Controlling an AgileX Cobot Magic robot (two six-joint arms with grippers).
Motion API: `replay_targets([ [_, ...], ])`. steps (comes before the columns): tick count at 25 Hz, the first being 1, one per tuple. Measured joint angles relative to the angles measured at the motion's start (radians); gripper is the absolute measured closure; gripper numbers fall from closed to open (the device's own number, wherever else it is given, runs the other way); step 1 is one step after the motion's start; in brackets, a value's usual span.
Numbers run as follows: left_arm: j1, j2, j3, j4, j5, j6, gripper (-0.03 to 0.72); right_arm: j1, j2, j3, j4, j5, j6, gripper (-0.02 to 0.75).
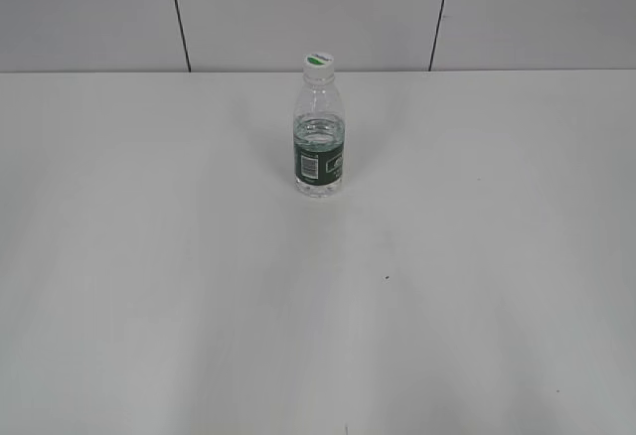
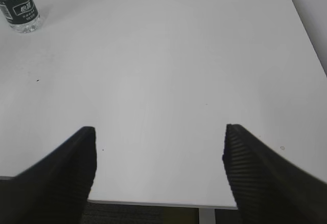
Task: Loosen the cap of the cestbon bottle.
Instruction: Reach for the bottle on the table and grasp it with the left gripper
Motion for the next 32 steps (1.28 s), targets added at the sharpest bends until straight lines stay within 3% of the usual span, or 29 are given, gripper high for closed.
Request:
replay_targets([
  [7, 0.0, 0.268, -0.001, -0.053, -0.372, 0.101, 0.171, 0.0, 0.0, 0.0, 0.0, 0.0, 0.0, 0.148],
  [16, -0.01, 0.718, -0.001, -0.065, -0.83, 0.113, 0.171, 0.0, 0.0, 0.0, 0.0, 0.0, 0.0, 0.148],
  [21, -0.104, 0.928, -0.002, -0.057, -1.09, 0.113, 0.171, 0.0, 0.0, 0.0, 0.0, 0.0, 0.0, 0.148],
  [24, -0.157, 1.05, -0.01, 0.008, -1.213, 0.113, 0.171, 0.0, 0.0, 0.0, -0.001, 0.0, 0.0, 0.148],
  [29, -0.142, 1.242, -0.018, 0.057, -1.399, -0.005, 0.171, 0.0, 0.0, 0.0, -0.001, 0.0, 0.0, 0.148],
  [32, -0.105, 1.359, -0.019, 0.157, -1.516, -0.131, 0.171, 0.0, 0.0, 0.0, -0.001, 0.0, 0.0, 0.148],
])
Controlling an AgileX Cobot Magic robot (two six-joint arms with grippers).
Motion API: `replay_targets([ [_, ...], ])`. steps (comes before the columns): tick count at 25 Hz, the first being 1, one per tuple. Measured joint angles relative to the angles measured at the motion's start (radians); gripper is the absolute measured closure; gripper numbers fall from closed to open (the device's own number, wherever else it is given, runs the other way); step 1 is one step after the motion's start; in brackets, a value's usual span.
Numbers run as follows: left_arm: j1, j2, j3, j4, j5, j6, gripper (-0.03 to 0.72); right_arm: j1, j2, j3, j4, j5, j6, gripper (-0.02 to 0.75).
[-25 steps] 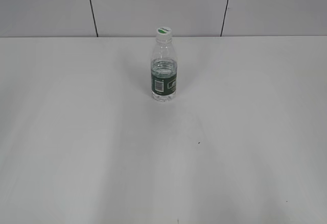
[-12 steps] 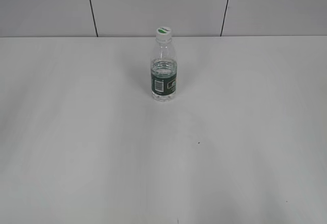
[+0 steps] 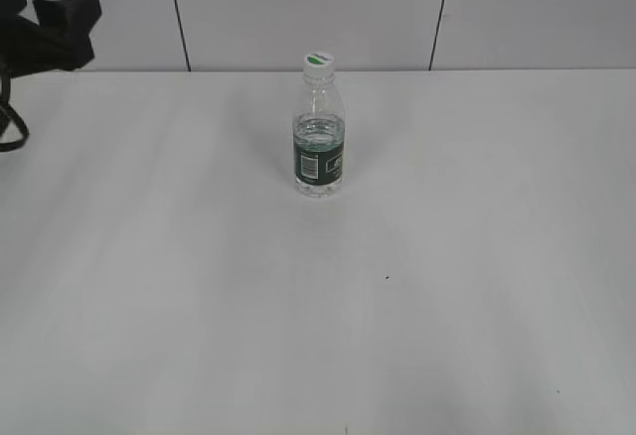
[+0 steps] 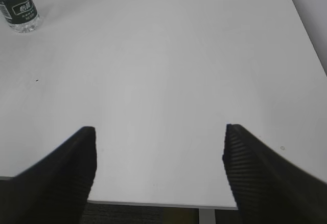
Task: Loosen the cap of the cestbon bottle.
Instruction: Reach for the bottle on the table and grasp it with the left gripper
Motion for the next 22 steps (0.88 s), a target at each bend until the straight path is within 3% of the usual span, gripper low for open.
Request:
replay_targets([
  [6, 0.076, 0.228, -0.001, 0.153, -0.228, -0.113, 0.171, 0.0, 0.0, 0.0, 0.0, 0.0, 0.0, 0.148],
  [13, 0.118, 0.452, -0.126, 0.452, -0.382, -0.223, 0.171, 0.0, 0.0, 0.0, 0.0, 0.0, 0.0, 0.148],
  [22, 0.095, 0.672, -0.223, 0.561, -0.464, -0.277, 0.171, 0.0, 0.0, 0.0, 0.0, 0.0, 0.0, 0.148],
])
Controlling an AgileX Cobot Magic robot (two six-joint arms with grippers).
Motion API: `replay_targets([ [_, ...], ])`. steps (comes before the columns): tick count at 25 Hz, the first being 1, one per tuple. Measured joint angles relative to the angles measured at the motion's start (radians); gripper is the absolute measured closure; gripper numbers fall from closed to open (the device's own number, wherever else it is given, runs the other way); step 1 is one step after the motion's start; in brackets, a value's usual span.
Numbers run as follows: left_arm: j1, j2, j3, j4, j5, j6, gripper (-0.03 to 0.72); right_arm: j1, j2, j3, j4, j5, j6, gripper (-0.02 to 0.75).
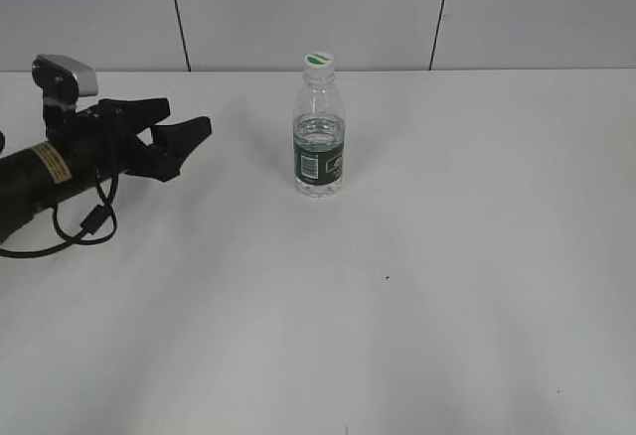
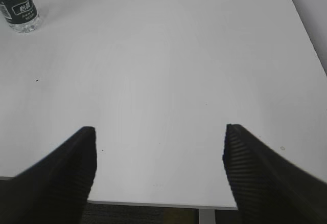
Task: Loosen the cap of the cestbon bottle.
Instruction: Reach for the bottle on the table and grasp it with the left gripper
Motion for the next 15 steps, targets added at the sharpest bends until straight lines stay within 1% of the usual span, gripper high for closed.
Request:
replay_targets([
  [8, -0.065, 0.026, -0.001, 0.015, -0.006, 0.0, 0.171, 0.0, 0.0, 0.0, 0.0, 0.0, 0.0, 0.148],
  [12, -0.087, 0.026, -0.001, -0.009, -0.006, -0.001, 0.17, 0.0, 0.0, 0.0, 0.0, 0.0, 0.0, 0.148],
  [15, -0.103, 0.026, -0.021, -0.009, -0.005, -0.024, 0.146, 0.0, 0.0, 0.0, 0.0, 0.0, 0.0, 0.148],
])
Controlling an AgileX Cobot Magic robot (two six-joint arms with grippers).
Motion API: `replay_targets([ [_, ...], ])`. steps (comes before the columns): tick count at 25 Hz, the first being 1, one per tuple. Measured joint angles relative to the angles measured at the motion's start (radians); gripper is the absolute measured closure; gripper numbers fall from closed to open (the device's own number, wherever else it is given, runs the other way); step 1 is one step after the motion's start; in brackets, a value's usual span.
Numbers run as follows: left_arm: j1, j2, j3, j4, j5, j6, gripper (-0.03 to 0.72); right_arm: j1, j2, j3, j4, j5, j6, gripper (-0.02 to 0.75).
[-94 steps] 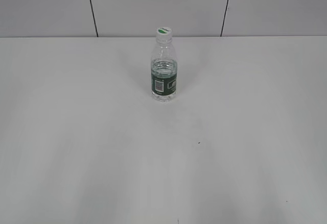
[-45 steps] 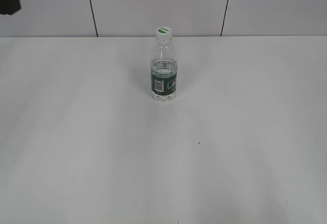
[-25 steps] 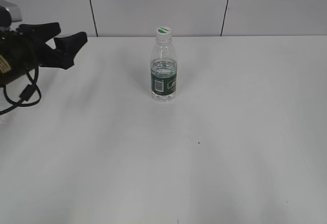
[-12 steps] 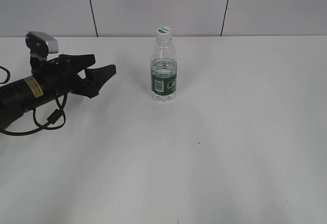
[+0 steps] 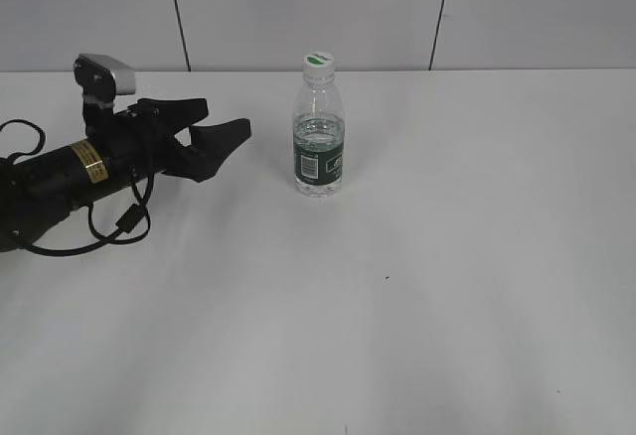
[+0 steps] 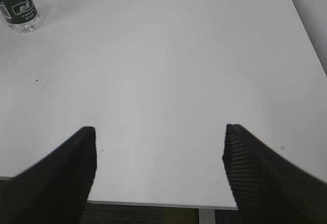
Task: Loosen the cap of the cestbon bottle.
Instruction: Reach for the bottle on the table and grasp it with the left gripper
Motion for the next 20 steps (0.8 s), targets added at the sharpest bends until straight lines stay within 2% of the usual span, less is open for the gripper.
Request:
replay_targets([
  [4, -0.014, 0.0, -0.037, 0.011, 0.027, -0.063, 0.113, 0.0, 0.0, 0.0, 0.0, 0.0, 0.0, 0.148],
  [13, -0.019, 0.0, -0.044, 0.033, 0.005, -0.07, 0.111, 0.0, 0.0, 0.0, 0.0, 0.0, 0.0, 0.148],
  [20, -0.075, 0.002, -0.045, 0.034, 0.008, 0.093, 0.111, 0.0, 0.0, 0.0, 0.0, 0.0, 0.0, 0.148],
])
